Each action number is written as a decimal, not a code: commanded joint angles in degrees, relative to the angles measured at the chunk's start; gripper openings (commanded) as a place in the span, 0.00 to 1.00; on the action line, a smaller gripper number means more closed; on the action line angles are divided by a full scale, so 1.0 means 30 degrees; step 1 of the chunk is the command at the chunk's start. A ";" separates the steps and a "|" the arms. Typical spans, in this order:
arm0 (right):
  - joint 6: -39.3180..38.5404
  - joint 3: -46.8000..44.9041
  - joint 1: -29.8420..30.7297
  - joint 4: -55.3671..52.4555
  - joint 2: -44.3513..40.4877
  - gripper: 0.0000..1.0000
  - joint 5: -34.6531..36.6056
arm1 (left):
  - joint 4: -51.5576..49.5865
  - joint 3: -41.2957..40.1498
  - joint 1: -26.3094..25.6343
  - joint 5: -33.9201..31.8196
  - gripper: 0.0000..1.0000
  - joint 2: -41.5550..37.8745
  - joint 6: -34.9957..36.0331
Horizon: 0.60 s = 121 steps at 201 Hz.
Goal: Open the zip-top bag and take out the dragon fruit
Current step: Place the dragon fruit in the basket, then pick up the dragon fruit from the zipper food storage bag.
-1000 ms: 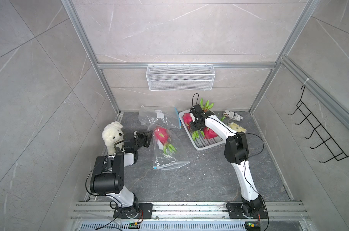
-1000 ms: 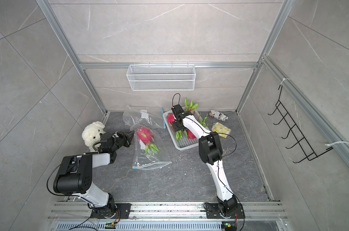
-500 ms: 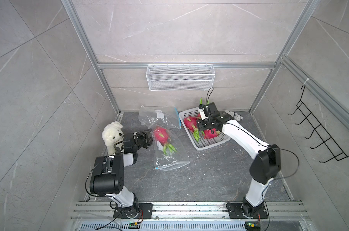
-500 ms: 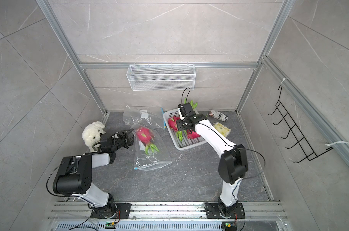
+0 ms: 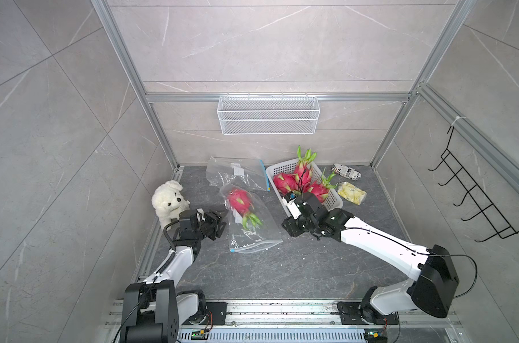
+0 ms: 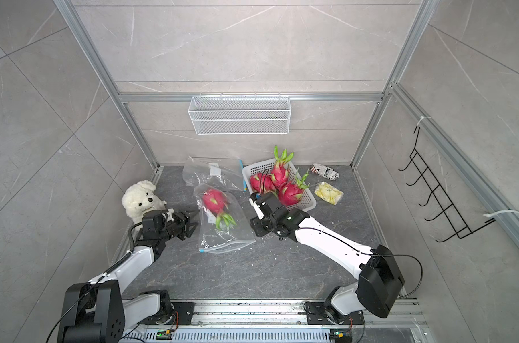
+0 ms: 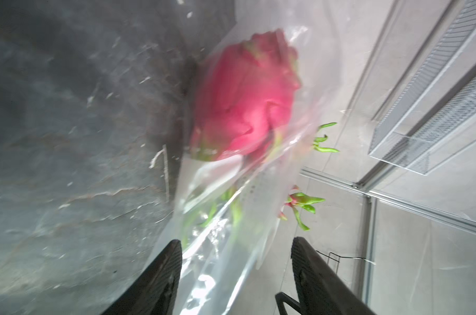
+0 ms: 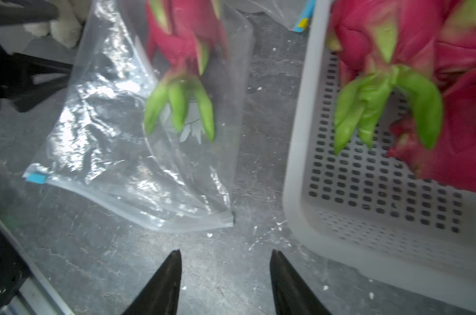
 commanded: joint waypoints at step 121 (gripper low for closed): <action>0.1388 -0.3460 0.4934 0.6509 0.0983 0.48 -0.0548 | 0.0028 0.1408 -0.3634 -0.1579 0.03 -0.0978 -0.1417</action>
